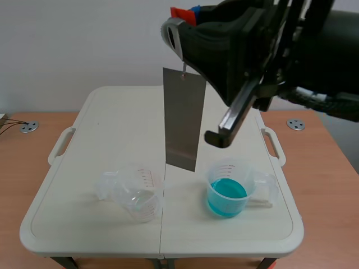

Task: Hold the metal plate by the orange handle, dip it into the blue solution, take it out and point at it, then put the plate back in the beaker on the left.
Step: 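Move the plate over the blue solution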

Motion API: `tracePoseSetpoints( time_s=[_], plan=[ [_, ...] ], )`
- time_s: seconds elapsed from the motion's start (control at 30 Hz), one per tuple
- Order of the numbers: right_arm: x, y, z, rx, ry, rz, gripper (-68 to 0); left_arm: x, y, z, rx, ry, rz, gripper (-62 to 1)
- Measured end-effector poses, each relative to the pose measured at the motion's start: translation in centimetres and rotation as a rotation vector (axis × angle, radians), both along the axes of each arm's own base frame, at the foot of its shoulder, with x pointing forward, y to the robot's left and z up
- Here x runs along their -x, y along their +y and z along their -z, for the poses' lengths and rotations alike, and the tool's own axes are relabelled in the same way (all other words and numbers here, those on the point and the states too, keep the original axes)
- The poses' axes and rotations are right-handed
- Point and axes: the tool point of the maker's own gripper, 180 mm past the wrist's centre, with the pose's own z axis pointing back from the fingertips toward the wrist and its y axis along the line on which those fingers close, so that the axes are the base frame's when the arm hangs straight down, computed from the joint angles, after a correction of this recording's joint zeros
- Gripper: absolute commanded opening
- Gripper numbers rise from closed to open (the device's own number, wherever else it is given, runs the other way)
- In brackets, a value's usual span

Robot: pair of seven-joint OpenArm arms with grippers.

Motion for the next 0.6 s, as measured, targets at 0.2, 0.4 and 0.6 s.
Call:
tracePoseSetpoints(
  time_s=[0.2,0.4,0.6],
  plan=[
    [-0.2,-2.6,0.7,0.034,0.022,0.048,-66.4,-4.3,-3.2,-5.1,0.021,-0.162,0.115,-57.7],
    [-0.5,-5.1,0.0,0.034,0.003,0.091,-66.4,-7.6,-7.0,-8.7,0.13,-0.287,0.243,-57.7],
    [-0.3,-5.8,0.1,0.105,-0.01,0.064,-66.4,-10.4,-11.6,-10.4,0.231,-0.371,0.367,-57.7]
  ],
)
